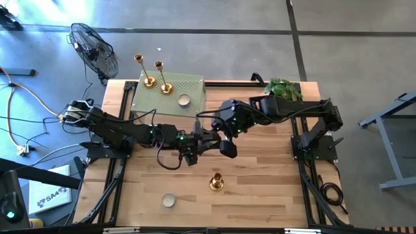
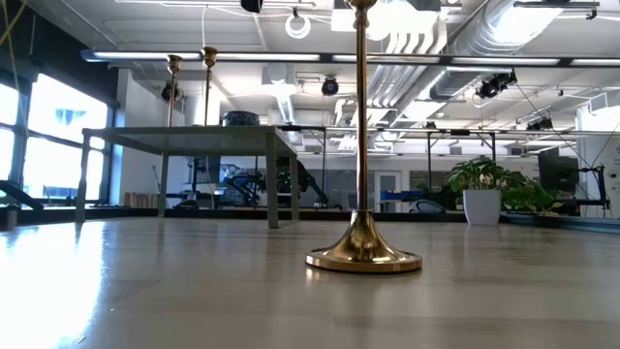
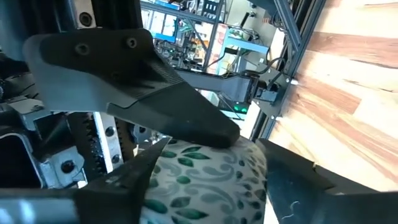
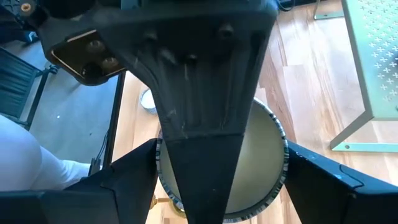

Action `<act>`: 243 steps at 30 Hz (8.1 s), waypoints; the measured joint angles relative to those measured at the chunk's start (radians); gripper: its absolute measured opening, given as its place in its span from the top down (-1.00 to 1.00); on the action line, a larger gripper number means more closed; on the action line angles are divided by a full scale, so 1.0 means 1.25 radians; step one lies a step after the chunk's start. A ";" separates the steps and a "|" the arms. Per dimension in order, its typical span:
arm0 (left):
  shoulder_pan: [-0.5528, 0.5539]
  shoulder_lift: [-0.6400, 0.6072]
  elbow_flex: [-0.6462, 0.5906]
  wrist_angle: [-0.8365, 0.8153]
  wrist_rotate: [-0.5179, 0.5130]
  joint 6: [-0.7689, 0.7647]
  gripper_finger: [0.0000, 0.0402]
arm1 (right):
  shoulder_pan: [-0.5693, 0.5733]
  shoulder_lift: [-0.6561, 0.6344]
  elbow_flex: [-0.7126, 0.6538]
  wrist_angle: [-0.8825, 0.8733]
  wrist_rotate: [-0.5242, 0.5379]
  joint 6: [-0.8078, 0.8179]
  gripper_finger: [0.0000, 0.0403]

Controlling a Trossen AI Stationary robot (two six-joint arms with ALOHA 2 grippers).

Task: Pick & Place candle stick holders
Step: Put the right blue patterned round candle on the shelf

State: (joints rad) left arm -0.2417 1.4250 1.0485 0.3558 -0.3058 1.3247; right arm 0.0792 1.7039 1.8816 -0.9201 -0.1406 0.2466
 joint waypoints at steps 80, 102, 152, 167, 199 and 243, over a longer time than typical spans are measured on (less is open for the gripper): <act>-0.213 -0.252 -0.001 -0.355 -0.786 -0.410 0.17 | 0.073 -0.142 0.002 0.006 0.267 -0.030 -0.55; -0.294 -0.250 0.084 -0.006 -0.573 0.119 0.16 | 0.065 -0.054 0.002 0.629 -0.023 -0.012 -0.55; -0.210 -0.126 0.183 -0.092 -0.373 0.041 0.16 | 0.031 0.028 0.002 0.604 -0.022 -0.037 -0.55; -0.191 -0.121 0.183 -0.094 -0.321 0.009 0.16 | 0.030 0.029 0.002 0.607 -0.045 -0.034 -0.55; -0.120 -0.103 0.182 -0.098 -0.226 -0.040 0.16 | 0.020 0.029 0.002 0.568 -0.084 -0.048 -0.46; -0.128 -0.103 0.182 -0.119 -0.327 -0.145 0.16 | 0.018 0.031 0.001 0.542 -0.063 -0.039 -0.47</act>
State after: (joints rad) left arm -0.4018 1.2968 1.2758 0.2068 -0.7144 1.1437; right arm 0.1015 1.7432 1.8831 -0.2420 -0.2190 0.1979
